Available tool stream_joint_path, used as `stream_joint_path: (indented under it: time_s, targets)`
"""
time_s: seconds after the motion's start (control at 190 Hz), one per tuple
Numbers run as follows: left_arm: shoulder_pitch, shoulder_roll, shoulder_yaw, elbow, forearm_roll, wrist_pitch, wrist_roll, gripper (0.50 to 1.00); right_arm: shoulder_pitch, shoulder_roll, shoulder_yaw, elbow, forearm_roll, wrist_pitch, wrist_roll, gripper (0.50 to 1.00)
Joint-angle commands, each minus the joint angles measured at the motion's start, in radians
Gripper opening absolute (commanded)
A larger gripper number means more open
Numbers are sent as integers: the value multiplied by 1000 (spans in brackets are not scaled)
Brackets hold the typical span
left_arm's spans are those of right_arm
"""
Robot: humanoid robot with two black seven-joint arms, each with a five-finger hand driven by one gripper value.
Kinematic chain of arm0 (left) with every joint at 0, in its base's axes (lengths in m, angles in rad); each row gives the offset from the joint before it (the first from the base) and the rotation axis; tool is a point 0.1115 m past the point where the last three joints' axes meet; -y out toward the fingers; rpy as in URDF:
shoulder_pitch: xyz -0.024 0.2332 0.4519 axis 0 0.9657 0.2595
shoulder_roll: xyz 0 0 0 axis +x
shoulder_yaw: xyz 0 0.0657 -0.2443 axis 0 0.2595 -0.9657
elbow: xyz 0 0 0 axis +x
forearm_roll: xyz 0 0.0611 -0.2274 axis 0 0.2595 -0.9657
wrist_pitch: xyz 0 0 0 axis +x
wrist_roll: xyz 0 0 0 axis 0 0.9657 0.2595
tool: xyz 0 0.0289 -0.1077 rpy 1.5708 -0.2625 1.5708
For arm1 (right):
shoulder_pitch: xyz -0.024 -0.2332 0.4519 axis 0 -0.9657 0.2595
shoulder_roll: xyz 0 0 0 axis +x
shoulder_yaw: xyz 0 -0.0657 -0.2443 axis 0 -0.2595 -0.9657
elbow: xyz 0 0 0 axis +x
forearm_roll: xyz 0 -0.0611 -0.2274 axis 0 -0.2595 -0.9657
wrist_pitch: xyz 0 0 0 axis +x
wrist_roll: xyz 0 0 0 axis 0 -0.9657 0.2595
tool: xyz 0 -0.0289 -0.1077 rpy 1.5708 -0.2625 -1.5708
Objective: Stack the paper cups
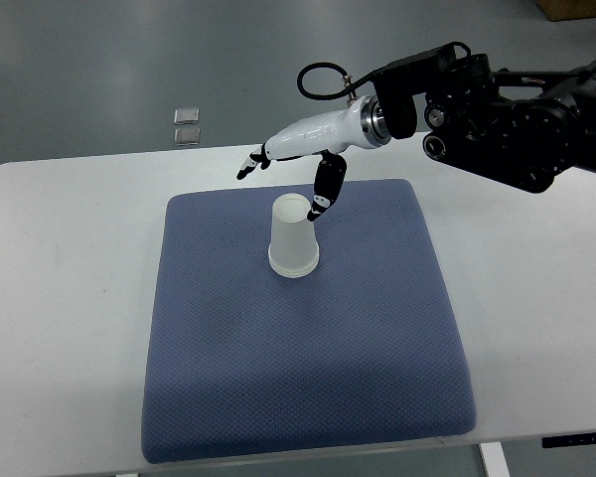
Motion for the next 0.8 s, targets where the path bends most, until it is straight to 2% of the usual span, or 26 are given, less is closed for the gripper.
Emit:
stream_joint_path:
  time_s: [0.0,0.095,0.301,0.58,0.697,0.797]
  targets:
    - [2,0,0,0,0,-1,0,1000,-3,-8,4,-3,1,0,5,909]
    - [0,0,0,0,0,0,0,1000,-40,-14,49,-39,21,0,6,909]
    - [0,0,0,0,0,0,0,1000,-150,-10,190,-198,203,6,5,909]
    - [0,0,0,0,0,0,0,1000,-271,-4,276,-313,596,-17,-2,909]
    - [0,0,0,0,0,0,0,1000,-331,9,319,-378,774,-77,-2,909]
    - [0,0,0,0,0,0,0,1000,-391,9,360,-388,926,-118,-2,909]
